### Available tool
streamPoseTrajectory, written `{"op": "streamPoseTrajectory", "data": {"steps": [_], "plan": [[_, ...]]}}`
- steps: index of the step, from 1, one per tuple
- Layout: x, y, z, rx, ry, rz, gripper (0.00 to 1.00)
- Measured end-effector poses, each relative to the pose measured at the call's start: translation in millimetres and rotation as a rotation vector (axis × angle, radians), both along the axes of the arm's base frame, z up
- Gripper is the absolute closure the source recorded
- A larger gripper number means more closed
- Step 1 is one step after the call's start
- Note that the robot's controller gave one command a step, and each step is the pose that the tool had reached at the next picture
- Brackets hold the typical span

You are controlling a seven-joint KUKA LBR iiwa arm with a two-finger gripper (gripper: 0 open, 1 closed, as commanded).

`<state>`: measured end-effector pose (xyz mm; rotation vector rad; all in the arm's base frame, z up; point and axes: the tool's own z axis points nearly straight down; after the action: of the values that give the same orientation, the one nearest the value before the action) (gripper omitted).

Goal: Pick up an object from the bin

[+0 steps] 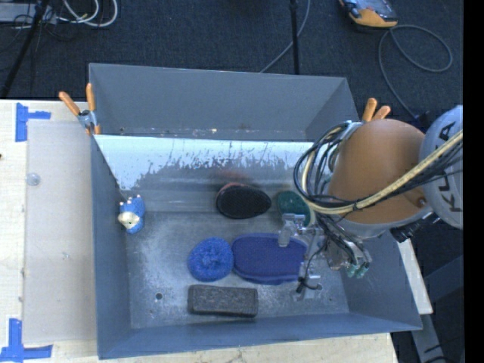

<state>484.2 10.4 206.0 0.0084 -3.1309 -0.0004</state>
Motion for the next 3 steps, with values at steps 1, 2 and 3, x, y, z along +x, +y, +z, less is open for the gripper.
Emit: {"op": "streamPoseTrajectory", "data": {"steps": [1,2,3], "plan": [[1.6,0.0,4.1,0.000,-0.008,0.000,0.00],[6.3,8.8,-29.8,0.000,-0.011,0.063,0.00],[-0.2,28.4,-88.9,0.002,-0.010,0.241,0.00]]}}
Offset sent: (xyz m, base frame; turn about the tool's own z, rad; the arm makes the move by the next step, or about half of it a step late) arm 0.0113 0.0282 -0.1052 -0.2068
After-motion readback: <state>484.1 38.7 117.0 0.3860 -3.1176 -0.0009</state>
